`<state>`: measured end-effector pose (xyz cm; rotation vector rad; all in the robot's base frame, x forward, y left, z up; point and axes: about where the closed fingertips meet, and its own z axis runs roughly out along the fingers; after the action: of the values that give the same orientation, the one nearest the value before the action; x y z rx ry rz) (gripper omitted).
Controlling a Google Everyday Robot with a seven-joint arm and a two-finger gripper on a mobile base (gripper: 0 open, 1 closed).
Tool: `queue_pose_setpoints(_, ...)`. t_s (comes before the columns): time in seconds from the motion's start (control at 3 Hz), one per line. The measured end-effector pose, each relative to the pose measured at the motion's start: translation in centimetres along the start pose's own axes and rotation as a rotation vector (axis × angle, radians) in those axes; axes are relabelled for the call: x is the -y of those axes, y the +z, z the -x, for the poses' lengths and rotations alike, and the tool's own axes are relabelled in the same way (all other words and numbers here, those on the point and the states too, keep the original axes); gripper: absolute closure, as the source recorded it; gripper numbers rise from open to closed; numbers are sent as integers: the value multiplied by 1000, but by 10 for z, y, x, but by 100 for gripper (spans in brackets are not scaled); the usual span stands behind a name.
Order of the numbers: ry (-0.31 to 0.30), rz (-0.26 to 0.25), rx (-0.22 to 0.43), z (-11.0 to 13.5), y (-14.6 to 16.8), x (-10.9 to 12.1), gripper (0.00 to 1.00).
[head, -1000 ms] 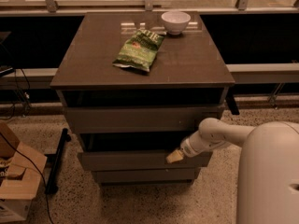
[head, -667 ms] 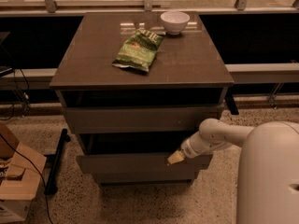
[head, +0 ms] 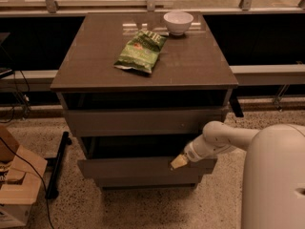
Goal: Open middle drawer
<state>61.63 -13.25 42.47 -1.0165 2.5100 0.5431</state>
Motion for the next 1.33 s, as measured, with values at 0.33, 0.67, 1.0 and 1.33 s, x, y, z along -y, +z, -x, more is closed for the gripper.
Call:
queue_pose_setpoints(0.33, 0, 2, -1, 0, 1, -1, 52)
queue_pose_setpoints(0.67, -1, 2, -2, 0, 1, -1, 29)
queue_pose_setpoints(1.0, -105, 65, -85, -8, 8, -17, 7)
queue_pose_setpoints(1.33, -204, 123, -159, -17, 12, -32, 1)
